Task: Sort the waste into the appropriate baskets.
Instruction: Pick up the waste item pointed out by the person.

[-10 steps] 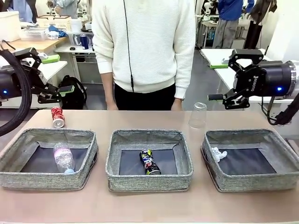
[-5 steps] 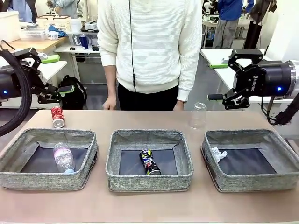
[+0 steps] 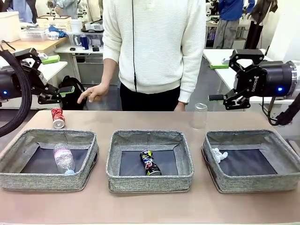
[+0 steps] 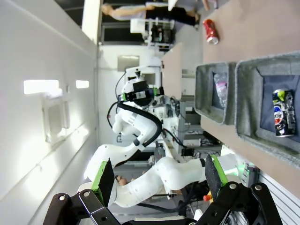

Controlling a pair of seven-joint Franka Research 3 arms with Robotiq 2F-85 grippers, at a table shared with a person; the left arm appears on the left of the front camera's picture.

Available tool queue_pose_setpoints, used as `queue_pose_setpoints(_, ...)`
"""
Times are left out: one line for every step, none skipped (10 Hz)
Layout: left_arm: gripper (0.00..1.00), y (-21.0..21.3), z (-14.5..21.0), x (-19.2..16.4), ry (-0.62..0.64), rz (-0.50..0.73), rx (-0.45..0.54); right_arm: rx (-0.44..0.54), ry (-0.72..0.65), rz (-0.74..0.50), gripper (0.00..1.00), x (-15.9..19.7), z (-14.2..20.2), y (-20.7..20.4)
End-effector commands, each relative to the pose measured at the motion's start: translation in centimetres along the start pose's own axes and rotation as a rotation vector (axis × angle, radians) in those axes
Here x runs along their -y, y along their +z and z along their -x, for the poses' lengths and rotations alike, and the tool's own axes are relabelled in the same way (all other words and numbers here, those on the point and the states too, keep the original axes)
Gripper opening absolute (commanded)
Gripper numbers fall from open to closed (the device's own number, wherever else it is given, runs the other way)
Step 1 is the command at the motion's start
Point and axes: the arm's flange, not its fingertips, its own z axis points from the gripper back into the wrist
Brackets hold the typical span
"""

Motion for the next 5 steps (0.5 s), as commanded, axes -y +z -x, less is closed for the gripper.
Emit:
queue_pose_setpoints(1.00,-0.26,0.47,0.31,0.013,0.018,0.014,-0.005,-0.006,-0.001,1.00,-0.50,-0.18,0.05)
queue_pose_setpoints(1.00,-0.26,0.47,0.31,0.013,0.018,0.014,-0.005,-0.006,-0.001,1.00,-0.50,-0.18,0.05)
queue_pose_setpoints(1.00,-0.26,0.47,0.31,0.013,0.018,0.014,-0.005,-0.006,-0.001,1.00,-0.50,-0.18,0.05)
queue_pose_setpoints(1.00,-0.26,0.47,0.31,0.013,0.018,0.014,-0.005,-0.006,-0.001,1.00,-0.50,-0.18,0.05)
queue_pose_setpoints(1.00,-0.26,0.47,0.31,0.013,0.018,0.014,-0.005,-0.006,-0.001,1.00,-0.50,-0.18,0.05)
